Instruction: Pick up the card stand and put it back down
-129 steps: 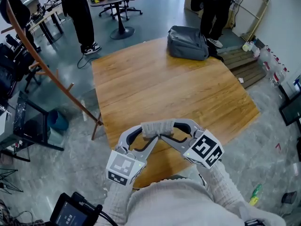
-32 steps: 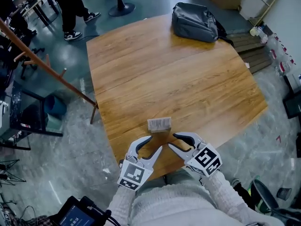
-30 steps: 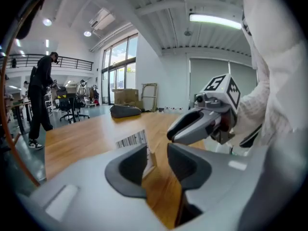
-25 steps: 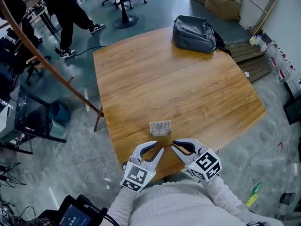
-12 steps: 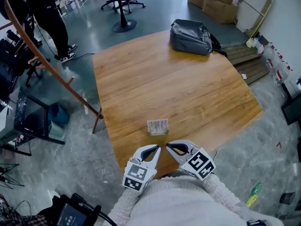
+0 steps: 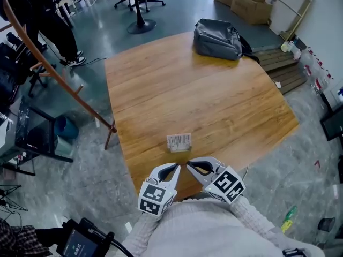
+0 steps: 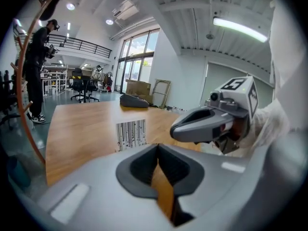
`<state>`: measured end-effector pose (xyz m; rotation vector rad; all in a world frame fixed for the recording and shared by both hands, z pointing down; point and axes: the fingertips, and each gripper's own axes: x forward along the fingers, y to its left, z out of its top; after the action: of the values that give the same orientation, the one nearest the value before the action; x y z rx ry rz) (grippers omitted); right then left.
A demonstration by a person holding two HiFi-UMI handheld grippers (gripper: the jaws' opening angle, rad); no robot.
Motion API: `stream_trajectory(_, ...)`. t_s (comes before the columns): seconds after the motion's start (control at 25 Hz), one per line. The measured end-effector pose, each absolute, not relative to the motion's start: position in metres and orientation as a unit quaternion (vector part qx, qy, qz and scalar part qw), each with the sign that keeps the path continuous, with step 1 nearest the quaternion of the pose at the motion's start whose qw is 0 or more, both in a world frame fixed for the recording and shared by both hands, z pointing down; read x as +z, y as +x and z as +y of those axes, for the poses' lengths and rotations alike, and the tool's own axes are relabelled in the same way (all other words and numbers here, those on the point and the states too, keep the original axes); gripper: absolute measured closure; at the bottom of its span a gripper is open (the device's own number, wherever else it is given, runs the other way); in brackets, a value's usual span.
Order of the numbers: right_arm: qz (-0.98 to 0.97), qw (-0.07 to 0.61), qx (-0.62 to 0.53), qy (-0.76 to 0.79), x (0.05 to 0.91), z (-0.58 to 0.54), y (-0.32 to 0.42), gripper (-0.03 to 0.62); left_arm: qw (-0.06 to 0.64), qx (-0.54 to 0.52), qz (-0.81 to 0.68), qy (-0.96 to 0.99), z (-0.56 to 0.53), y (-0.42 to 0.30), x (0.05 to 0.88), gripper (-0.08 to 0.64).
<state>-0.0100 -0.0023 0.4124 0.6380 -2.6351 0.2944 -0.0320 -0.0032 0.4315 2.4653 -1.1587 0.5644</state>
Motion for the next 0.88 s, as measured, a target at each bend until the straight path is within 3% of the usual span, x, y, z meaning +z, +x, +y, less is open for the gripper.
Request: stream_trajectory(0.88,-0.939,0.222,0.108,0.240,0.4194,-0.0007,-0.0075,0.594,0.179,0.214,-0.389,0.878,0.0060,-0.0230,0.4375,0.552)
